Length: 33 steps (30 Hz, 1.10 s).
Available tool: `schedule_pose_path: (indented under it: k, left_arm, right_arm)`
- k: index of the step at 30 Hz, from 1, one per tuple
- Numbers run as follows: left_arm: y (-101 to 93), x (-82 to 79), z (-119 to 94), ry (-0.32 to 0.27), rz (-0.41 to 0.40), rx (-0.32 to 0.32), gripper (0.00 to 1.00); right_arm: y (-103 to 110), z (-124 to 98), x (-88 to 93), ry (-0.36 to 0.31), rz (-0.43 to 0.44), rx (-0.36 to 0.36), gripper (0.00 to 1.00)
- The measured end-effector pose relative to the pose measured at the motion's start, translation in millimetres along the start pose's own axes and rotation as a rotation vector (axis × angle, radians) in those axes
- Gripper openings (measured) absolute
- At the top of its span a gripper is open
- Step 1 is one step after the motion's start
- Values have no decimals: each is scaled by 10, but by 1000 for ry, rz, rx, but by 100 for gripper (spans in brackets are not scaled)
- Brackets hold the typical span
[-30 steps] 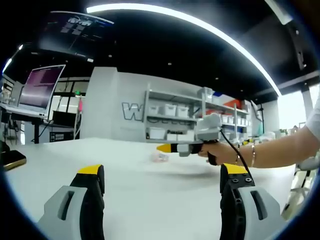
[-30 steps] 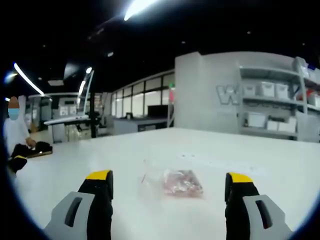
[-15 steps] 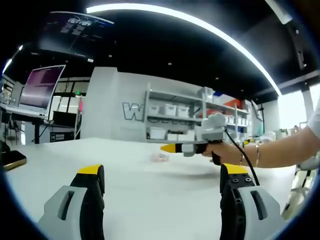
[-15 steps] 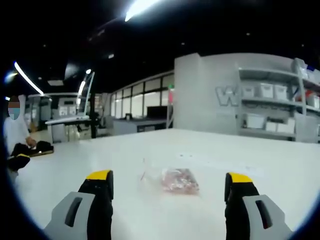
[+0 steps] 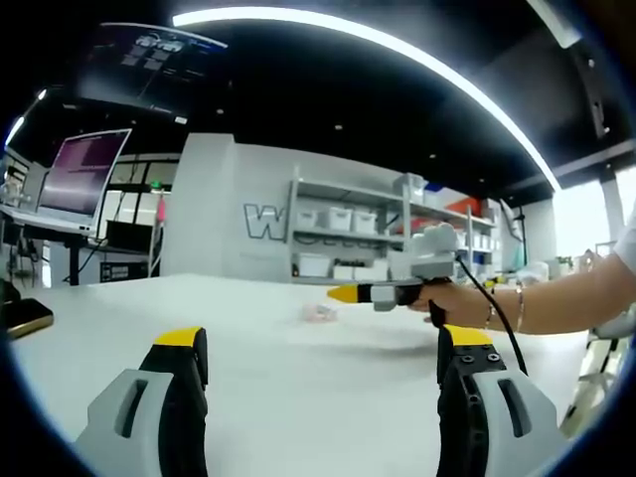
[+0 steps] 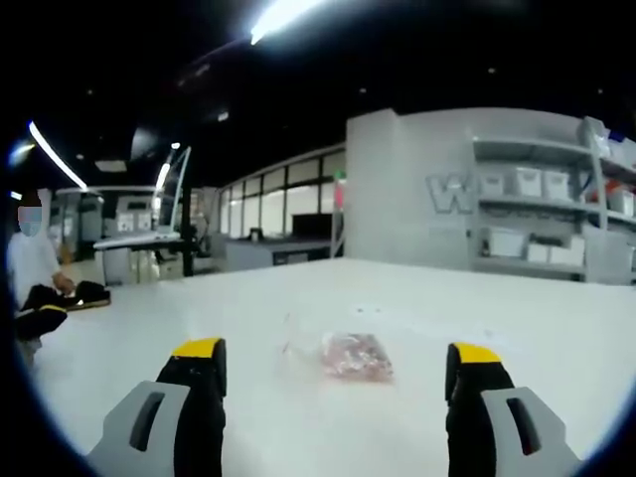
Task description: Open the resealable bag by pulling the two sides of the seal apart until the entire bag opening is separated and visibly accessible.
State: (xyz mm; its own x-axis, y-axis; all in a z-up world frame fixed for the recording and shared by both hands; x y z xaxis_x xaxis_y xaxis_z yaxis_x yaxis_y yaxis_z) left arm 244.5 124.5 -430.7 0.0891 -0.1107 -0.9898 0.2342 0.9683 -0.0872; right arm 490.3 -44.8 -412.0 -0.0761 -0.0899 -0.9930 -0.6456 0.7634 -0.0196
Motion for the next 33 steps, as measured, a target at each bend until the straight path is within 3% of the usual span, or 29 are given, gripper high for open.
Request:
schedule_pose_path:
  k: [33]
  left_arm:
    - [9, -1, -11, -4, 6, -8, 95]
  right_arm:
    - [-43, -255, 75, -4, 3, 11, 92]
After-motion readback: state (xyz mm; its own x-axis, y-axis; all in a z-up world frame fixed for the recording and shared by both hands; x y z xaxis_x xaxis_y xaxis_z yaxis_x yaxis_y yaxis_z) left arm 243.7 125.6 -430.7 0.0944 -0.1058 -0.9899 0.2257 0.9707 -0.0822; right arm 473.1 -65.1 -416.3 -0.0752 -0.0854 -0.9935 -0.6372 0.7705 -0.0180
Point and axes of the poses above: the point that each gripper's makers call its tool centre point, and the gripper's own axes: z roughly forward along the fingers, y roughly to its left, x roughly out of its underside, the point moved 7 cm from there along -z, roughly backward along the fingers, and after that the axes turned 2 degrees about y, right-handed, at the moved point
